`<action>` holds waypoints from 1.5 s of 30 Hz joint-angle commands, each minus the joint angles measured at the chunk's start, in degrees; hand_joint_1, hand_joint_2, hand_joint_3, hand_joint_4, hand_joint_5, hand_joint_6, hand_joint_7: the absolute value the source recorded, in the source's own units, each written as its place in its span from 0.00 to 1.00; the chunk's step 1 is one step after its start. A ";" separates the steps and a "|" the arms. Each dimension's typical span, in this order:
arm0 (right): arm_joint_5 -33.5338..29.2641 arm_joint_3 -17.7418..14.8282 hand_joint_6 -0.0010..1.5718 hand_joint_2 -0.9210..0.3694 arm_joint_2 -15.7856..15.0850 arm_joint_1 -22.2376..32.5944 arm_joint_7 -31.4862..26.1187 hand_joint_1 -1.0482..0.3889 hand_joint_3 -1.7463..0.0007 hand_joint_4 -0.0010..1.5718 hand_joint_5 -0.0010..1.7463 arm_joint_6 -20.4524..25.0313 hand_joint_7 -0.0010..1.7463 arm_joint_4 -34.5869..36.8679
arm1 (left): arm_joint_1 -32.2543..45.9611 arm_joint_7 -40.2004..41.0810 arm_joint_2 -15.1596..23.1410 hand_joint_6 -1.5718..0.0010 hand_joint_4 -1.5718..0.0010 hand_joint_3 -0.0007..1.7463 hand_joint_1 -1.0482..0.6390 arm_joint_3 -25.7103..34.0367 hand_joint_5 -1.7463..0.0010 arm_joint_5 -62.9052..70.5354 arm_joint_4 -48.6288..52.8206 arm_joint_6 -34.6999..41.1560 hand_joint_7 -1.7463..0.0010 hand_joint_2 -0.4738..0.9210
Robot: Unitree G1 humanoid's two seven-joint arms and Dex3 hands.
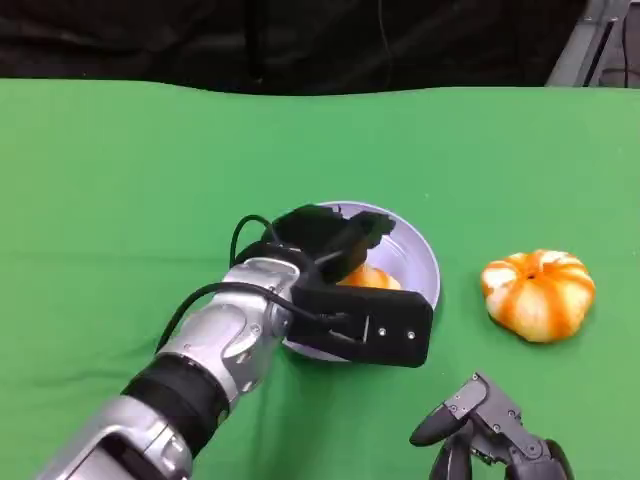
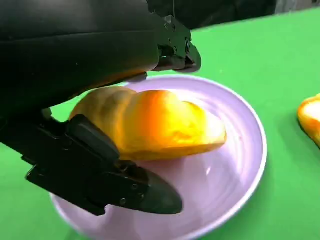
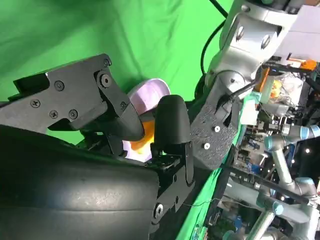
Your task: Grasp the bread from the table and place it into the plate.
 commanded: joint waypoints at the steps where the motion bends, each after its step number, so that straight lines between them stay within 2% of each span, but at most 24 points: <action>1: 0.16 -0.09 0.22 0.12 -0.14 0.30 -0.11 0.66 0.24 0.44 1.00 -0.12 1.00 -0.30 | 2.97 -6.31 4.40 0.99 0.99 0.21 0.06 2.13 0.99 -3.56 -7.10 -0.01 0.94 1.00; 8: 0.32 -0.35 0.22 0.11 -0.38 0.08 -0.25 0.66 0.23 0.43 1.00 -0.52 1.00 -0.15 | 8.19 -10.31 8.74 0.98 0.98 0.22 0.07 5.02 0.98 -7.92 -18.52 -0.55 0.94 1.00; 12: 0.22 -0.63 0.23 0.12 -0.50 0.59 -0.10 0.66 0.24 0.44 1.00 0.41 1.00 -1.39 | 16.26 -11.91 12.95 0.96 0.94 0.20 0.11 11.19 0.96 -15.09 -31.02 -2.95 0.92 1.00; 16: -0.20 -0.70 0.23 0.12 -0.58 0.63 -0.27 0.67 0.24 0.44 1.00 0.14 1.00 -1.36 | 24.47 -12.35 13.67 0.93 0.91 0.17 0.14 17.49 0.93 -23.47 -39.90 -3.62 0.91 1.00; 17: -0.26 -0.73 0.23 0.12 -0.59 0.61 -0.28 0.67 0.24 0.44 1.00 0.07 1.00 -1.34 | 26.53 -11.65 13.49 0.91 0.89 0.16 0.15 18.97 0.89 -25.52 -41.37 -4.75 0.89 1.00; 19: -0.46 -0.78 0.23 0.12 -0.58 0.65 -0.38 0.67 0.24 0.44 1.00 0.10 1.00 -1.38 | 30.08 -9.70 12.60 0.86 0.95 0.13 0.21 21.72 0.64 -29.10 -42.92 -7.81 0.85 1.00; 20: -0.46 -0.78 0.23 0.12 -0.59 0.72 -0.40 0.67 0.24 0.44 1.00 0.04 1.00 -1.40 | 32.27 -7.55 11.66 0.84 0.97 0.13 0.23 23.44 0.58 -30.64 -43.46 -10.09 0.84 1.00; 21: -0.45 -0.77 0.23 0.12 -0.60 0.77 -0.40 0.67 0.24 0.44 1.00 -0.01 1.00 -1.40 | 33.73 -6.06 11.03 0.78 0.93 0.12 0.30 24.59 0.47 -31.61 -43.77 -11.72 0.81 1.00; 23: -0.37 -0.76 0.24 0.12 -0.60 0.89 -0.34 0.68 0.24 0.43 1.00 0.01 1.00 -1.49 | 36.35 -3.34 10.18 0.73 0.89 0.12 0.37 26.60 0.39 -33.03 -43.90 -15.62 0.77 1.00; 25: -0.17 -0.69 0.24 0.11 -0.56 0.96 -0.17 0.68 0.24 0.43 1.00 0.21 1.00 -1.57 | 38.82 -0.52 9.42 0.71 0.87 0.12 0.40 28.63 0.35 -33.70 -43.84 -19.75 0.75 1.00; 26: 0.08 -0.59 0.24 0.11 -0.49 1.01 0.00 0.67 0.24 0.43 1.00 0.45 1.00 -1.65 | 40.78 1.60 8.41 0.63 0.75 0.14 0.44 30.46 0.33 -34.92 -43.78 -22.98 0.70 0.98; 27: 0.23 -0.51 0.24 0.12 -0.43 1.02 0.12 0.67 0.24 0.43 1.00 0.60 1.00 -1.72 | 42.56 3.15 7.47 0.55 0.62 0.32 0.49 32.10 0.34 -36.50 -43.66 -26.02 0.63 0.84; 28: 0.32 -0.47 0.23 0.12 -0.39 1.04 0.20 0.67 0.24 0.43 1.00 0.69 1.00 -1.77 | 43.63 4.04 6.83 0.52 0.56 0.47 0.51 33.13 0.33 -37.57 -43.43 -28.14 0.57 0.73; 30: 0.54 -0.41 0.23 0.12 -0.39 0.92 0.34 0.67 0.24 0.43 1.00 0.55 1.00 -1.72 | 46.05 4.24 6.38 0.50 0.52 0.63 0.54 34.45 0.31 -39.56 -43.74 -31.15 0.50 0.63; 31: 0.68 -0.40 0.23 0.11 -0.38 0.87 0.42 0.67 0.24 0.43 1.00 0.56 1.00 -1.72 | 47.29 4.18 6.37 0.48 0.49 0.73 0.56 34.93 0.24 -40.15 -44.05 -32.32 0.41 0.58; 34: 0.55 -0.45 0.23 0.10 -0.31 0.87 0.47 0.67 0.24 0.42 1.00 1.01 1.00 -1.91 | 50.84 4.30 6.29 0.45 0.44 0.87 0.61 36.12 0.18 -40.68 -44.71 -34.93 0.32 0.51; 38: 0.25 -0.97 0.23 0.11 -0.58 0.44 0.24 0.67 0.24 0.43 1.00 0.62 1.00 -1.51 | 54.20 4.37 5.49 0.43 0.41 0.92 0.63 36.34 0.14 -40.89 -45.08 -36.47 0.27 0.49; 45: -0.89 -2.09 0.23 0.12 -0.91 0.38 -0.08 0.67 0.24 0.45 1.00 0.35 1.00 -1.73 | 58.33 4.60 2.91 0.45 0.42 0.91 0.60 36.25 0.01 -41.94 -45.75 -36.14 0.11 0.51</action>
